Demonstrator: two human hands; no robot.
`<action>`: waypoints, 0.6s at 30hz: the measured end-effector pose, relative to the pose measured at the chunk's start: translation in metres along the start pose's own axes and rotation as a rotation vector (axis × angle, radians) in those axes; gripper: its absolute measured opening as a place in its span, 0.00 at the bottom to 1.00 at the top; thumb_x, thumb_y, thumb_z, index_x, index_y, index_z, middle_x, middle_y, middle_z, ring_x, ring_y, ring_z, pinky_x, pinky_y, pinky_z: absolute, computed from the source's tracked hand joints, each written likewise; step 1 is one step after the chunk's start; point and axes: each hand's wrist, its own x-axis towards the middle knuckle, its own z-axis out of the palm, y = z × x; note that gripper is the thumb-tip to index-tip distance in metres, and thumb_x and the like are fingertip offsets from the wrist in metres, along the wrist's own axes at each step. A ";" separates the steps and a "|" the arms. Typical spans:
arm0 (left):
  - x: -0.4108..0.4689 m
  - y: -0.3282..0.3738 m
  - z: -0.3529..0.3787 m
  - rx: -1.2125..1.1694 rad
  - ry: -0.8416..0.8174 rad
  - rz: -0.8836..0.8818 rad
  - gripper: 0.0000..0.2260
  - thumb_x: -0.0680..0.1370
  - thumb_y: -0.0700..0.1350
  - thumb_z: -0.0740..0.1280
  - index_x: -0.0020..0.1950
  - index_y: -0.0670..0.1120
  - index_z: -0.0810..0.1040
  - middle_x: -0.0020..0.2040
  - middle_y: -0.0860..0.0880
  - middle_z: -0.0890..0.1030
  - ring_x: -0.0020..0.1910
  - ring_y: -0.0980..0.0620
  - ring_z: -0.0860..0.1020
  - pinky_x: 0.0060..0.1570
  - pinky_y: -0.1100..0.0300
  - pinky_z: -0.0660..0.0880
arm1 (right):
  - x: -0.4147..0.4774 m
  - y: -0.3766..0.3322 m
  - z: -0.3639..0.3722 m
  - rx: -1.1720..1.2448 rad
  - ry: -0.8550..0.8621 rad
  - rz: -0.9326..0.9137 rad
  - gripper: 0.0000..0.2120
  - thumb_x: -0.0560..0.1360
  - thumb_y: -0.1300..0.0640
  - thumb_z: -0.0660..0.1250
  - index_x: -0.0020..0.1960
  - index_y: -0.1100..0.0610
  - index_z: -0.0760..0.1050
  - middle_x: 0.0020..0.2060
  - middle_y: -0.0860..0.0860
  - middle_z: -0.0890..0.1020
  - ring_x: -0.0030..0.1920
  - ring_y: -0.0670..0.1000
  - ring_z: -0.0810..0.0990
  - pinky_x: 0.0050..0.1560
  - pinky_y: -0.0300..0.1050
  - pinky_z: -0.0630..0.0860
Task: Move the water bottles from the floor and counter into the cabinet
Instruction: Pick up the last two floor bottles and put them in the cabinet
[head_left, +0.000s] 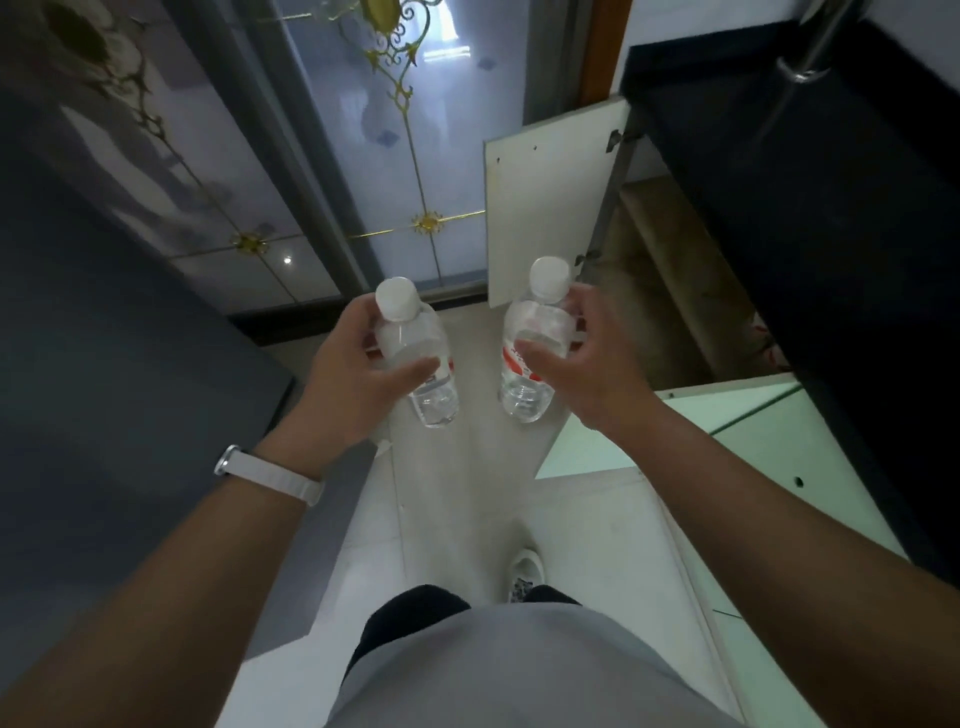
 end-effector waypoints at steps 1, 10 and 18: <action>0.013 0.000 0.002 0.001 -0.016 0.010 0.28 0.72 0.43 0.77 0.69 0.47 0.71 0.61 0.51 0.78 0.58 0.54 0.78 0.57 0.60 0.77 | 0.007 0.000 -0.002 -0.001 0.014 0.015 0.29 0.62 0.37 0.72 0.60 0.39 0.65 0.56 0.43 0.74 0.54 0.45 0.77 0.56 0.49 0.78; 0.140 -0.018 0.016 -0.027 -0.210 0.063 0.30 0.66 0.49 0.77 0.66 0.45 0.72 0.58 0.48 0.80 0.55 0.51 0.81 0.57 0.54 0.78 | 0.067 0.009 0.001 -0.040 0.179 0.141 0.27 0.67 0.44 0.75 0.62 0.42 0.66 0.58 0.45 0.74 0.56 0.46 0.76 0.55 0.42 0.76; 0.273 -0.031 0.004 0.001 -0.447 0.142 0.23 0.69 0.52 0.76 0.61 0.53 0.74 0.53 0.53 0.83 0.51 0.54 0.82 0.53 0.48 0.80 | 0.122 -0.023 0.029 -0.134 0.417 0.257 0.26 0.68 0.45 0.75 0.62 0.44 0.67 0.56 0.44 0.75 0.55 0.44 0.76 0.54 0.39 0.75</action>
